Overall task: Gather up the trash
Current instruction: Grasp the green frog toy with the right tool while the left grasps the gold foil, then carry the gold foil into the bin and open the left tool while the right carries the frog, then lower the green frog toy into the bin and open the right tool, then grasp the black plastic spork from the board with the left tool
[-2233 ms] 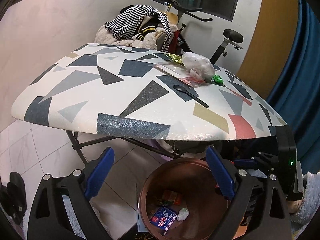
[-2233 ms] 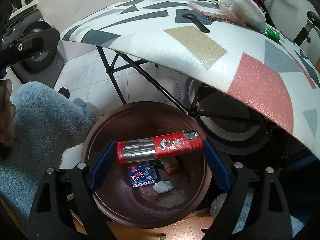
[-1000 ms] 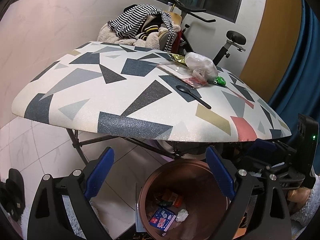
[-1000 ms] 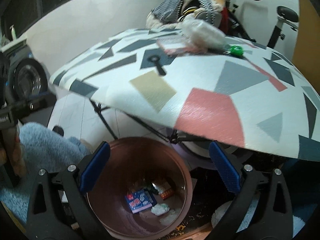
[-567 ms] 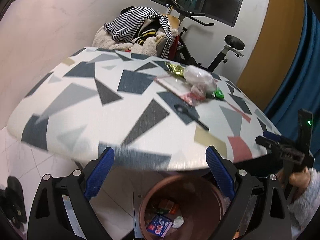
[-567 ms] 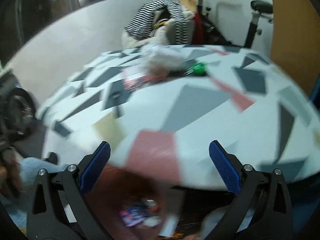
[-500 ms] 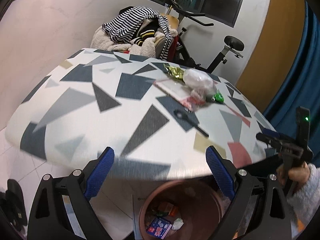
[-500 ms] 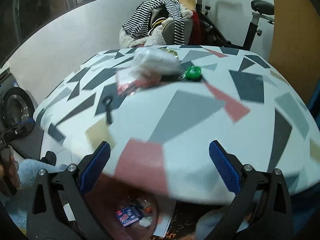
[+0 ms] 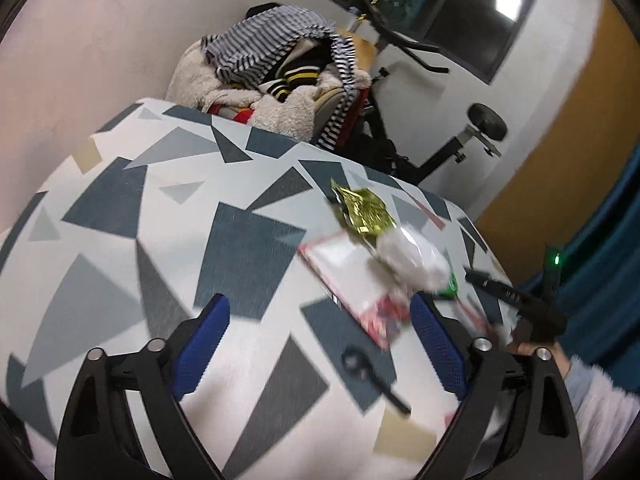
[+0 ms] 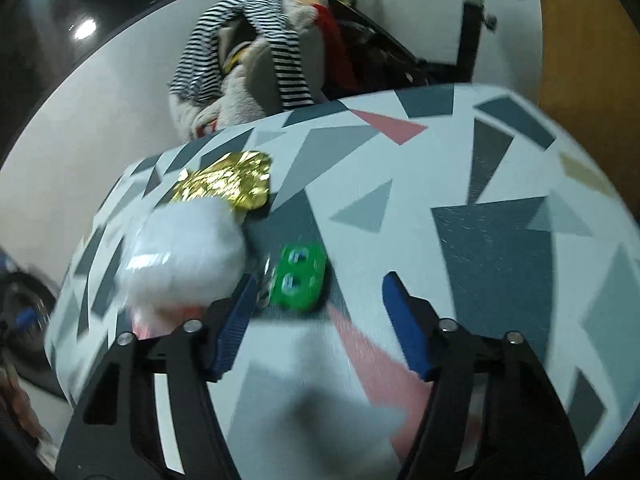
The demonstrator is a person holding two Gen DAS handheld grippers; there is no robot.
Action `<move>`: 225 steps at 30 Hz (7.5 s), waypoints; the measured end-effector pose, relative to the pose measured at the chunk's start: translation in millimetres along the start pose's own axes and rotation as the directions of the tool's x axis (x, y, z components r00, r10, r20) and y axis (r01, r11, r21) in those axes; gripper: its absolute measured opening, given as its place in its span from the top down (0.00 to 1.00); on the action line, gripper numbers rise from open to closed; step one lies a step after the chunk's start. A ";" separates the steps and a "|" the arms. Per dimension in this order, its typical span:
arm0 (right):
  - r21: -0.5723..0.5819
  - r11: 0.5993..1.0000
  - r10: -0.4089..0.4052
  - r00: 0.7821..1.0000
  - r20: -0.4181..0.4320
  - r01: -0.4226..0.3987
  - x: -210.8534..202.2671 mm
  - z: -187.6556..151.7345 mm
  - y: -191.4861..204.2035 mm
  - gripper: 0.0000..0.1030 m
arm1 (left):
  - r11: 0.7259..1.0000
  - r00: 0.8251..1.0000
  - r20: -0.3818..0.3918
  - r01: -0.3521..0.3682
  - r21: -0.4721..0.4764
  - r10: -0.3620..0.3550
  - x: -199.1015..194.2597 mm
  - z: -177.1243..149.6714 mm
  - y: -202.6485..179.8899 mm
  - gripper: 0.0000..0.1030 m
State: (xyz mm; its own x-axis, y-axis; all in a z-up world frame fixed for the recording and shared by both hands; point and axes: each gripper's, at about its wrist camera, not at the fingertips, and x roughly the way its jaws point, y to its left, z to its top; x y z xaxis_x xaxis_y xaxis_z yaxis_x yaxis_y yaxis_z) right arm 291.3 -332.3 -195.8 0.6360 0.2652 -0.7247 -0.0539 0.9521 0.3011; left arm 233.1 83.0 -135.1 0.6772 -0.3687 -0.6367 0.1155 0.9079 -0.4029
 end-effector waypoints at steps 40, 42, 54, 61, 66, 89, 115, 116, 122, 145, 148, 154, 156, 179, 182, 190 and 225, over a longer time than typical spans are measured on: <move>0.084 0.993 0.078 0.994 0.078 -0.085 21.5 -5.2 -9.6 0.68 | 0.977 0.970 -0.201 0.097 -0.191 -0.135 250.7 98.4 -30.6 0.84; 0.095 0.992 0.080 0.994 0.076 -0.087 22.8 -4.8 -11.4 0.68 | 0.984 0.975 -0.168 0.122 -0.132 -0.144 236.4 103.7 -39.6 0.90; 0.057 0.997 0.037 0.995 0.088 -0.043 19.4 -4.1 -4.3 0.68 | 0.982 0.982 -0.093 0.172 0.072 -0.165 102.1 117.6 -61.9 0.95; -0.025 0.998 0.052 0.992 0.116 -0.049 -13.1 0.7 12.5 0.68 | 0.977 0.983 -0.095 0.170 0.129 -0.158 19.0 83.2 -52.8 0.95; -0.072 0.994 0.091 0.987 0.133 -0.082 -50.3 -8.5 33.4 0.68 | 0.970 0.981 -0.100 0.179 0.166 -0.164 -31.5 47.5 -50.4 0.95; -0.170 0.960 0.249 0.955 0.158 -0.222 -170.5 -134.7 95.2 0.68 | 0.919 0.936 -0.266 0.298 0.259 -0.229 -126.8 -143.1 -48.1 0.95; -0.109 0.968 0.233 0.969 0.077 -0.224 -157.1 -205.4 83.6 0.68 | 0.905 0.863 -0.497 0.276 0.324 -0.086 -14.6 -239.8 -64.7 0.90; -0.103 0.969 0.231 0.970 0.076 -0.223 -156.3 -206.5 82.2 0.68 | 0.908 0.861 -0.500 0.281 0.312 -0.095 -10.8 -240.1 -65.8 0.87; -0.088 0.971 0.227 0.972 0.065 -0.221 -153.4 -211.9 76.1 0.68 | 0.919 0.891 -0.420 0.300 0.257 -0.173 -19.2 -227.9 -69.3 0.44; -0.247 0.944 0.173 0.966 -0.193 -0.219 -80.8 -268.3 133.2 0.67 | 0.937 0.998 0.040 -0.056 0.344 0.045 -125.1 -209.8 -23.8 0.10; -0.261 0.943 0.144 0.961 -0.235 -0.205 -68.1 -276.2 137.0 0.67 | 0.940 0.994 0.066 -0.100 0.326 0.082 -124.5 -211.2 -21.8 0.10; -0.286 0.940 0.107 0.957 -0.268 -0.186 -57.5 -285.6 140.7 0.67 | 0.947 0.993 0.046 -0.116 0.301 0.107 -116.0 -211.2 -15.8 0.08; -0.285 0.941 0.104 0.958 -0.267 -0.182 -57.6 -286.8 140.1 0.67 | 0.950 0.992 0.044 -0.127 0.286 0.119 -113.3 -210.8 -13.1 0.07; -0.318 0.939 0.067 0.977 -0.201 -0.130 -69.6 -281.2 139.0 0.06 | 0.963 0.993 0.028 -0.118 0.242 0.115 -108.6 -211.8 -6.4 0.06; -0.329 0.936 0.067 0.981 -0.179 -0.124 -74.2 -278.6 139.4 0.06 | 0.967 0.993 0.035 -0.119 0.225 0.114 -109.2 -210.6 -3.4 0.06; -0.314 0.943 0.078 0.991 -0.108 -0.108 -85.5 -271.9 132.9 0.06 | 0.967 0.992 0.056 -0.120 0.225 0.110 -111.8 -210.0 -5.0 0.06; -0.126 0.992 0.001 0.998 0.068 0.007 -107.7 -162.3 52.1 0.06 | 0.980 0.957 -0.213 -0.183 0.076 0.195 69.8 -96.2 -72.2 0.36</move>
State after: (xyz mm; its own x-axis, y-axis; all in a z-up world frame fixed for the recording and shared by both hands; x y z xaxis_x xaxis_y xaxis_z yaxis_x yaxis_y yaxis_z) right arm 95.0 -286.5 -202.7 0.6869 0.2556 -0.6803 -0.1458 0.9655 0.2155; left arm 202.2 -27.5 -213.6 0.5162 -0.2180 -0.8283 0.0441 0.9725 -0.2285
